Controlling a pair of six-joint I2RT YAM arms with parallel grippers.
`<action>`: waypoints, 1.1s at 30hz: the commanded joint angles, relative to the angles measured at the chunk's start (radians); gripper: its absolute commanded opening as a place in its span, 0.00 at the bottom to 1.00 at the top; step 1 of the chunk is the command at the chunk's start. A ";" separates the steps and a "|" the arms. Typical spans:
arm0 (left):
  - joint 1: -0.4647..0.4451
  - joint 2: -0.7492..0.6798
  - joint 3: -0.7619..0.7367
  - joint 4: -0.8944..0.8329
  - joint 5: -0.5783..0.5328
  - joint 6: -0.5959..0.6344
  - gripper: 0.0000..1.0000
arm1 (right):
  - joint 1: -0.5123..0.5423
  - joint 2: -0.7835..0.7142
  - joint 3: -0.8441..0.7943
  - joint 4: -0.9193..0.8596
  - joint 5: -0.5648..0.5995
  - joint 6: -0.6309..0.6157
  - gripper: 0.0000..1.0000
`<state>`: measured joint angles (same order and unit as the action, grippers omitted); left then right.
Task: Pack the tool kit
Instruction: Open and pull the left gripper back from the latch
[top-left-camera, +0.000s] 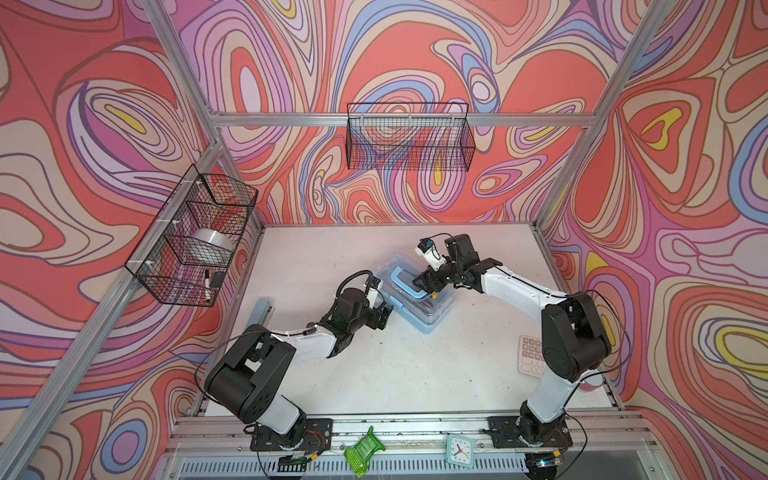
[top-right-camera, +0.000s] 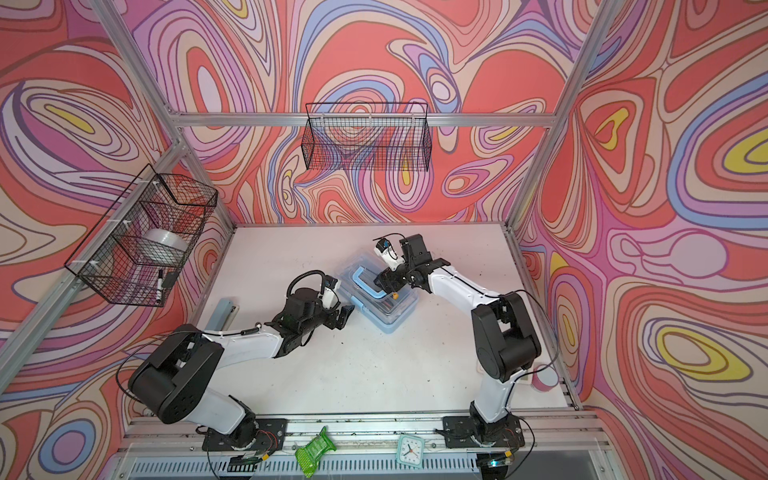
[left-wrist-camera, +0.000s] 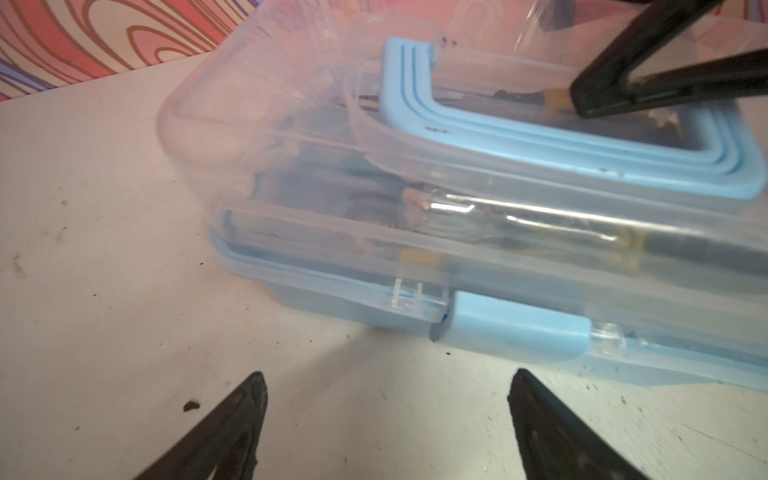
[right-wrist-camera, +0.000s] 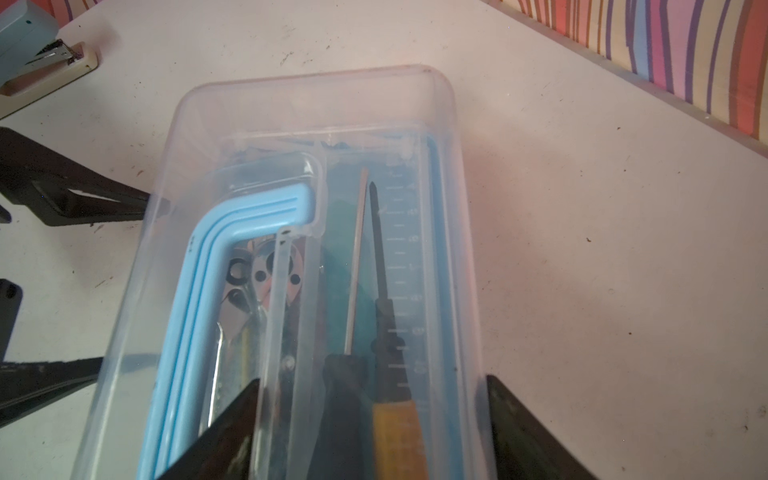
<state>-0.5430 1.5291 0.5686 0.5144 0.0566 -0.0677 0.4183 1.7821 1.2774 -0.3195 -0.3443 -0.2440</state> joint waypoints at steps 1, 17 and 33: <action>0.005 -0.024 0.022 -0.103 -0.086 -0.068 0.90 | 0.028 0.052 -0.036 -0.132 0.003 0.110 0.73; 0.005 -0.140 0.067 -0.341 -0.239 -0.226 1.00 | 0.028 -0.091 0.008 -0.044 0.145 0.389 0.98; 0.006 -0.236 0.078 -0.551 -0.419 -0.293 1.00 | -0.028 -0.450 -0.208 0.145 0.595 0.269 0.98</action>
<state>-0.5430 1.3308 0.6472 0.0307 -0.2817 -0.3351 0.4194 1.4113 1.1812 -0.2821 0.0666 0.0929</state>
